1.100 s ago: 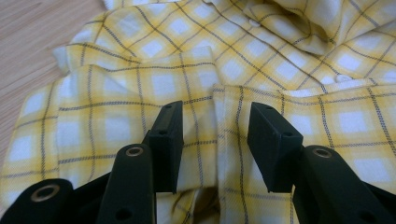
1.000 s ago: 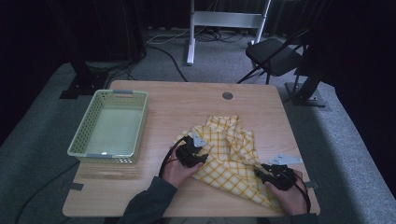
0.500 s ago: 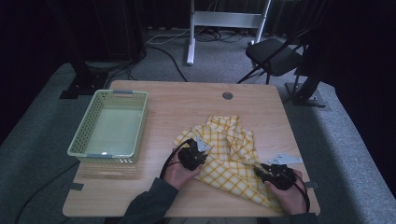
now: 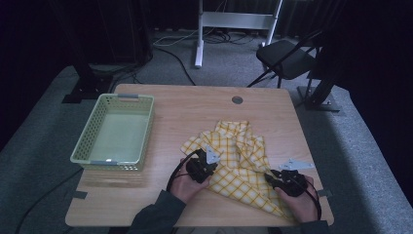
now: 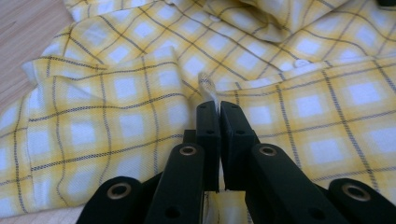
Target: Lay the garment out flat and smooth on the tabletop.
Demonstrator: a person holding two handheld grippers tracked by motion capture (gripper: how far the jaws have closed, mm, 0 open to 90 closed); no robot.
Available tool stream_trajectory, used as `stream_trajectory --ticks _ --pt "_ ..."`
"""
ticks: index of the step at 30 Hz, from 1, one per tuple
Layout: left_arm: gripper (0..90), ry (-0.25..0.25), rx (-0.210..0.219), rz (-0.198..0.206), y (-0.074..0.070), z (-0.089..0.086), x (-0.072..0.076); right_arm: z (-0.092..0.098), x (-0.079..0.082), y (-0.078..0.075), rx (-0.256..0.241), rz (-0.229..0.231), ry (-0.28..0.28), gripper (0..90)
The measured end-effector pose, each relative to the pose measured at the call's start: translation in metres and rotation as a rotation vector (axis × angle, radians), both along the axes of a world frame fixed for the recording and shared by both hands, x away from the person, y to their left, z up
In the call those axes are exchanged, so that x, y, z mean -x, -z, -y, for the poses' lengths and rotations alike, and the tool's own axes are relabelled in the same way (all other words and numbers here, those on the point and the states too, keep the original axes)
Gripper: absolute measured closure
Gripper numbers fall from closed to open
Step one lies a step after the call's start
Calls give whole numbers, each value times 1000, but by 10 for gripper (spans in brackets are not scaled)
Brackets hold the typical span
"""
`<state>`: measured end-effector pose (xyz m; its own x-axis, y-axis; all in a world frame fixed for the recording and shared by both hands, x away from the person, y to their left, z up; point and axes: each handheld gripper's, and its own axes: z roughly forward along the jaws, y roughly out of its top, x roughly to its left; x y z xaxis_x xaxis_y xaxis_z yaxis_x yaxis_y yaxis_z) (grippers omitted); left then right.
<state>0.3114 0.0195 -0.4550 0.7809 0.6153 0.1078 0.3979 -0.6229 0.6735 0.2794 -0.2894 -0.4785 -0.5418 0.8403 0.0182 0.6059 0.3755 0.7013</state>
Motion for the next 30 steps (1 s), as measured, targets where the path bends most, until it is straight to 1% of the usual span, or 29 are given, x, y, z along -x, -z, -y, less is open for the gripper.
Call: stream_trajectory --ticks 4,7,16,19,20,23,24,25,27,30 --pt "881 1 8 0 0 -1 3 -3 -1 -1 10 3 -2 617" --pt "882 -3 13 -3 0 -3 4 -5 -2 -1 2 5 -6 607" --pt "884 -4 27 -11 0 -6 9 -7 -4 -1 12 4 -9 624" --pt "884 -4 33 -14 0 -8 12 -6 -4 -1 20 6 -8 664" --pt "884 -6 36 -15 0 -8 13 -6 -4 -1 20 6 -8 664" --pt "883 -8 52 -23 1 -11 17 -6 -5 -2 22 4 -5 722" --pt "884 -7 50 -23 0 -12 19 -5 -5 -2 26 4 -2 743" --pt "884 -7 50 -23 0 -12 19 -5 -5 -2 26 4 -2 743" --pt "884 -8 53 -27 1 -14 23 -5 -6 -2 28 4 9 802" --pt "884 -8 61 -30 1 -16 27 -4 -6 -2 29 7 16 823"
